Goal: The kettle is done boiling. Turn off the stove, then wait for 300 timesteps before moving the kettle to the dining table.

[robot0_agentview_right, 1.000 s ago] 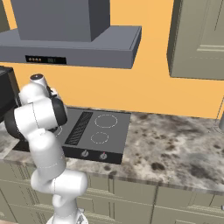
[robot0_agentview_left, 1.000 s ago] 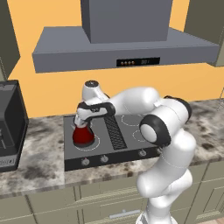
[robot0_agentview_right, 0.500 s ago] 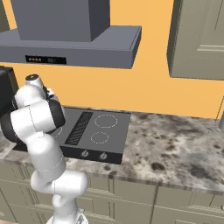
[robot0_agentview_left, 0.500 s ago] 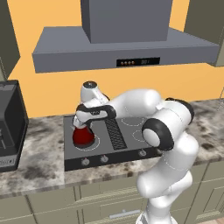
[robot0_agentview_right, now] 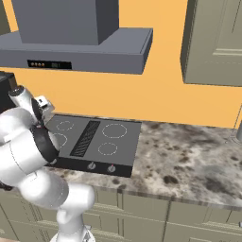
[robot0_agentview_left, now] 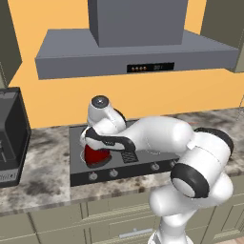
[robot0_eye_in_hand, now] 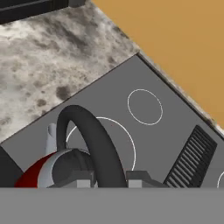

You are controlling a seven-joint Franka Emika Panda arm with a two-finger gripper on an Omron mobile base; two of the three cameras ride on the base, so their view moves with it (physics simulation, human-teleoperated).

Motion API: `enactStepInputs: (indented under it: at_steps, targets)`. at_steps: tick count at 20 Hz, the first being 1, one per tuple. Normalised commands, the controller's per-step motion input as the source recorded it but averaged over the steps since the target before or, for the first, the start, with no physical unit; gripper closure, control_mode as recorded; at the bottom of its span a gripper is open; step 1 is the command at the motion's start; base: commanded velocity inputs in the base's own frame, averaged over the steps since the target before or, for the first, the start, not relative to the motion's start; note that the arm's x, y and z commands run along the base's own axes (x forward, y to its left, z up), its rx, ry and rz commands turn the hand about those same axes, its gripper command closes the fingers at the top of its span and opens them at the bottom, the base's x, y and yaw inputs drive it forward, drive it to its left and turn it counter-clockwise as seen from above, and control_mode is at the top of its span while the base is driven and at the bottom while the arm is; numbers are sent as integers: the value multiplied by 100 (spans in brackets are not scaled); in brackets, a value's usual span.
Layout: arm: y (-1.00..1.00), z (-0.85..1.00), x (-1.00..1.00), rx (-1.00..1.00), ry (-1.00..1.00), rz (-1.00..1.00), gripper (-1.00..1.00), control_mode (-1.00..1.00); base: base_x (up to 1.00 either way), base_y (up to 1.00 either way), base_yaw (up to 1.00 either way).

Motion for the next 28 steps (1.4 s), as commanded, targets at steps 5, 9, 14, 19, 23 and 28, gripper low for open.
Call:
enactStepInputs:
  at_steps: [5, 9, 14, 19, 23, 28]
  targets:
    - [-20, 61, -34, 5, -9, 0, 100, -100, 0, 0, 0]
    - [-17, 57, -33, 5, -10, 0, 100, -100, 0, 0, 0]
    - [-11, 48, -52, 5, -14, 0, 100, -100, 0, 0, 0]
    - [-16, 54, -51, 6, -9, 0, 100, -100, 0, 0, 0]
    - [-21, 43, -55, 7, -11, 0, 100, -100, 0, 0, 0]
    - [-26, 30, -68, 13, -9, 0, 100, -100, 0, 0, 0]
